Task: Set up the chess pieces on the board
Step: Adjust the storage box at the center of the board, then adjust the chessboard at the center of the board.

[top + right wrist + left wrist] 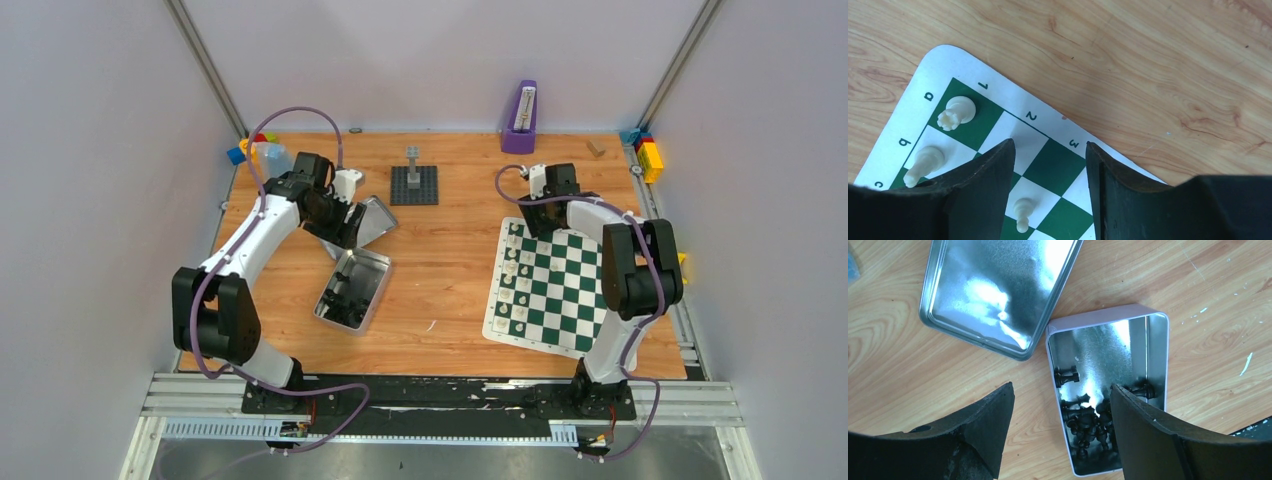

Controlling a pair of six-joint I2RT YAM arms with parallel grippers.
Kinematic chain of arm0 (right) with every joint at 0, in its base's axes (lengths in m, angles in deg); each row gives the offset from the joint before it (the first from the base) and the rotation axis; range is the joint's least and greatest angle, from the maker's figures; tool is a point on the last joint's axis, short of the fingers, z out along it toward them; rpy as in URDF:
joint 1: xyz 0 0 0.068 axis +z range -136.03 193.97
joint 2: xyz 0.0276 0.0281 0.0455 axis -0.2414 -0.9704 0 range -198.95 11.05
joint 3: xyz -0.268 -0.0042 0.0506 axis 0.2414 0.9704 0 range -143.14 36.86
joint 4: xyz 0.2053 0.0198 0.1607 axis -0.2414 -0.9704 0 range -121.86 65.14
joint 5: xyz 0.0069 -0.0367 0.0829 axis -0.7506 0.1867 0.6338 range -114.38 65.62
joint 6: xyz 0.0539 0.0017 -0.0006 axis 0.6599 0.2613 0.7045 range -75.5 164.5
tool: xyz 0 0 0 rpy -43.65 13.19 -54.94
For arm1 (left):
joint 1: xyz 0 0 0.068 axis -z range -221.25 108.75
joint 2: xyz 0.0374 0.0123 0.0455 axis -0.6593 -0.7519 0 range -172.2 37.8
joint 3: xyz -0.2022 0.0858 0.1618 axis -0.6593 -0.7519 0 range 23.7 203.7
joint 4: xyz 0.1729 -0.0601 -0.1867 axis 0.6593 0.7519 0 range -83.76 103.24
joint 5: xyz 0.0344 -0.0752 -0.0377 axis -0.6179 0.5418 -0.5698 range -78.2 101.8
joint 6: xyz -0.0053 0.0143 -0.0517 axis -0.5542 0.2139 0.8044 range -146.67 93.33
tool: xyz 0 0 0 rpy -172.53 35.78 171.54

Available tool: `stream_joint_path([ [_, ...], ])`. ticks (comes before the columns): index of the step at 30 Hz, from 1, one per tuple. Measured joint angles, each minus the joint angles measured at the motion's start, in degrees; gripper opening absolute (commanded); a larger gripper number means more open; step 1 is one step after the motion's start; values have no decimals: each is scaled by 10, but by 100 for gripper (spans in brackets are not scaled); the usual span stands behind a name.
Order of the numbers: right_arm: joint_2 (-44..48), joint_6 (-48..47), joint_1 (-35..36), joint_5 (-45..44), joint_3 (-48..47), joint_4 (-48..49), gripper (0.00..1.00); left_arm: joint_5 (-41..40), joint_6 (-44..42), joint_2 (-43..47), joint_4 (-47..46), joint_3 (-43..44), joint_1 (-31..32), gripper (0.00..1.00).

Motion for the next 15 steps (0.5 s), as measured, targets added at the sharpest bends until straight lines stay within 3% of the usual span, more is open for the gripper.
stream_joint_path([
  [15,-12,6,31,-20,-5,3,52,8,-8,11,0,0,0,79],
])
